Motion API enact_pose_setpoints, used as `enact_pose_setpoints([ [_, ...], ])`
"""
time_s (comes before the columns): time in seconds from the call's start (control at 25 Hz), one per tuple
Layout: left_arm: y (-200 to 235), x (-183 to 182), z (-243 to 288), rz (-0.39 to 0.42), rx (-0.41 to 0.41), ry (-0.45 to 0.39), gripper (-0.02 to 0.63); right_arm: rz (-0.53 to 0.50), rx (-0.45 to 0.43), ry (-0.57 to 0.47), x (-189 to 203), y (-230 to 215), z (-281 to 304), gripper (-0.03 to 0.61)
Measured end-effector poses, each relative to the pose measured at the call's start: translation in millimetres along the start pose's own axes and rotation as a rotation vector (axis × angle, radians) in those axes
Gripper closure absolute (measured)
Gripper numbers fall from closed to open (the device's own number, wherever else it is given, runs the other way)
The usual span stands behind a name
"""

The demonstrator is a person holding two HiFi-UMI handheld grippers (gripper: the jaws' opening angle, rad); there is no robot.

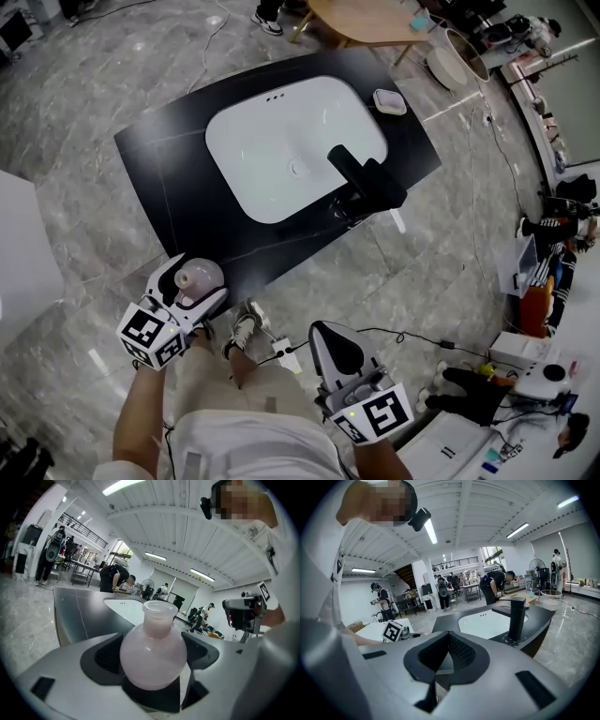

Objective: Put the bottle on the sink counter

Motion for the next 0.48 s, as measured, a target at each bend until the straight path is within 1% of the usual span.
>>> enact_pose_setpoints([
  [0.2,-6.0,4.5,7.5,0.077,0.001,0.061,0.222,0.005,0.006,0.000,2.6,-2.0,-2.7,0.569],
  [0.48,-10.7,8.6,16.9,0.146,-0.008,0.116,0.221,0.012,0.008,-0.002,5.1,0.6,-4.4,0.569],
])
Point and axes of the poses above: the fingertips, and each gripper's own axes: z forward along the fingers, y to its left, x out of its underside, the point moved 9 cm from there along -z, backward along the fingers, and after that the axes turned 12 degrees about z, right-handed, at the moved point
